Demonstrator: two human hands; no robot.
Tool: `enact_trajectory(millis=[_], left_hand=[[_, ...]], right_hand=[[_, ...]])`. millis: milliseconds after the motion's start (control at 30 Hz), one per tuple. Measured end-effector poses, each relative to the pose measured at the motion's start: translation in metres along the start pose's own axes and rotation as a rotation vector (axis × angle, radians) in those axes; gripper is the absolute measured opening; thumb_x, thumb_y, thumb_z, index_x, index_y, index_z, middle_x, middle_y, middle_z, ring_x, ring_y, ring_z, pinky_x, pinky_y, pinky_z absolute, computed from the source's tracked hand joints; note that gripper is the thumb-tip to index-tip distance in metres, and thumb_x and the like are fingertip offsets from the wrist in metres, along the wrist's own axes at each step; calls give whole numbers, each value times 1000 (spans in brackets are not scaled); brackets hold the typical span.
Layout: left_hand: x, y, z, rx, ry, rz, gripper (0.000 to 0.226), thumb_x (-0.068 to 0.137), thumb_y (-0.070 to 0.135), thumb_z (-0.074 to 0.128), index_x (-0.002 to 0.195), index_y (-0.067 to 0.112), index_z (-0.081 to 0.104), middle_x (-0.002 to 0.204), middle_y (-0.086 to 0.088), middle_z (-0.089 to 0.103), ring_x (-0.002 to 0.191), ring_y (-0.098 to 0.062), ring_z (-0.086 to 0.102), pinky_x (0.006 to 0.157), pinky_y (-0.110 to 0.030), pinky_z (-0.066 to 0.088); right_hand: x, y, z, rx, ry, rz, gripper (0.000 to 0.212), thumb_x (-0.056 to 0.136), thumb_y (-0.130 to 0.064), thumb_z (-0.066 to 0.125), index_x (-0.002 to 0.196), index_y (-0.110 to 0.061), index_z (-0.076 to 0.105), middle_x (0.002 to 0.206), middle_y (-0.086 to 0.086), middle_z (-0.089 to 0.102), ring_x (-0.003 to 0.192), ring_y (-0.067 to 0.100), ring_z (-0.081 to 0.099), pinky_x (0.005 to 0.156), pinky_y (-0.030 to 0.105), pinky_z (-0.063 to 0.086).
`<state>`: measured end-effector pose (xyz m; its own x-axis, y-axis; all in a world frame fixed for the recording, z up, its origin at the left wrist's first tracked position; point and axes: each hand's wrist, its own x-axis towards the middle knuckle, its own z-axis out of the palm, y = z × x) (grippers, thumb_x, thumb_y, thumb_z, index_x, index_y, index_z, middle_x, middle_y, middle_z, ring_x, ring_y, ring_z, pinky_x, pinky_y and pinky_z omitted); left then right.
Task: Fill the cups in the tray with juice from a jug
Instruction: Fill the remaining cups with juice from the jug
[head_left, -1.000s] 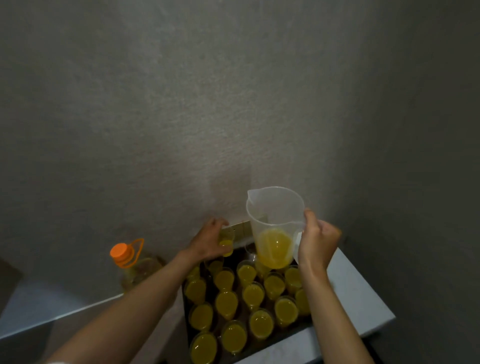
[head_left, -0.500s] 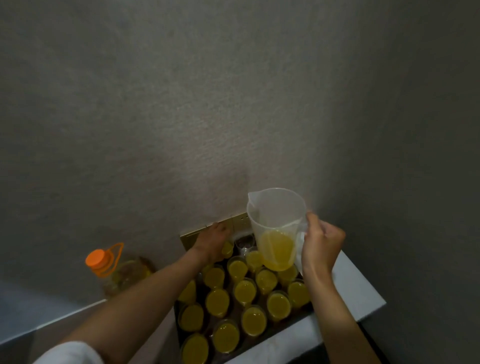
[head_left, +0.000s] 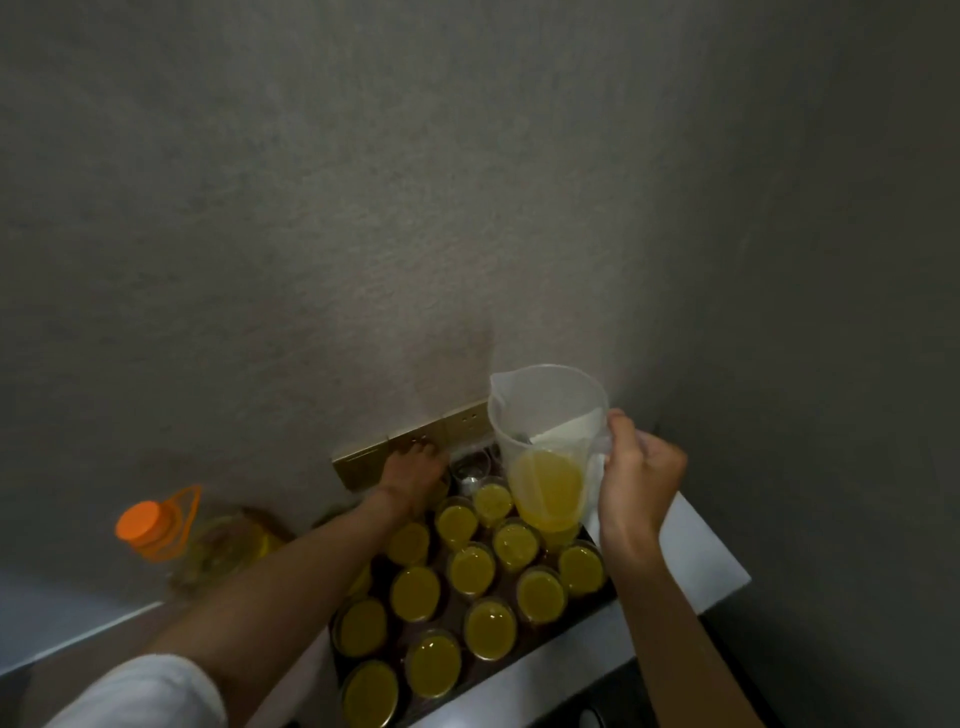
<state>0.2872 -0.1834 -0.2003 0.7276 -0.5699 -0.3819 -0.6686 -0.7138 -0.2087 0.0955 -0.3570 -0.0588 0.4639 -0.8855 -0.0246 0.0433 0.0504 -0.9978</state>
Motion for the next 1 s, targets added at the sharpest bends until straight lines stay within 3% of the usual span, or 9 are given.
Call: enact_trajectory(millis=[200, 467, 600, 767, 867, 1000], left_hand=[[9, -4, 13, -82, -10, -20, 71, 90, 30, 73, 151, 30, 35, 149, -5, 45, 135, -28, 48, 95, -44, 50], [5, -6, 16, -169, -10, -4, 65, 98, 27, 64, 154, 30, 31, 145, -6, 49, 134, -28, 46, 96, -44, 49], [-1, -6, 12, -208, 10, 20, 65, 98, 23, 63, 154, 28, 32, 140, -9, 51, 128, -29, 50, 94, -44, 51], [-3, -8, -3, -268, 93, 76, 67, 89, 20, 73, 148, 26, 42, 137, -9, 52, 124, -30, 53, 93, -42, 53], [0, -2, -15, -283, 112, 153, 71, 88, 16, 69, 152, 26, 40, 139, -10, 53, 123, -30, 53, 95, -41, 51], [9, 7, -25, -207, 113, 251, 88, 82, 15, 73, 157, 32, 30, 151, -6, 44, 133, -28, 45, 98, -42, 51]], right_hand=[[2, 1, 5, -2, 2, 9, 49, 100, -17, 63, 64, 13, 47, 56, 16, 42, 55, 26, 40, 58, 38, 40], [0, 2, 12, -9, -6, -8, 52, 94, -26, 63, 61, 9, 44, 55, 26, 36, 54, 27, 40, 57, 40, 40], [-3, 1, 14, -10, -2, -6, 52, 97, -18, 63, 58, 8, 40, 52, 13, 36, 52, 25, 36, 55, 38, 36], [-5, 2, 15, -9, -3, 1, 53, 94, -22, 63, 56, 3, 36, 53, 12, 33, 52, 25, 33, 55, 39, 33], [-4, 3, 13, -3, 6, 7, 51, 97, -19, 63, 59, 9, 42, 54, 17, 37, 53, 27, 37, 56, 40, 36], [-2, 3, 9, -10, 18, 6, 49, 98, -20, 64, 69, 17, 51, 63, 37, 46, 55, 28, 44, 57, 39, 42]])
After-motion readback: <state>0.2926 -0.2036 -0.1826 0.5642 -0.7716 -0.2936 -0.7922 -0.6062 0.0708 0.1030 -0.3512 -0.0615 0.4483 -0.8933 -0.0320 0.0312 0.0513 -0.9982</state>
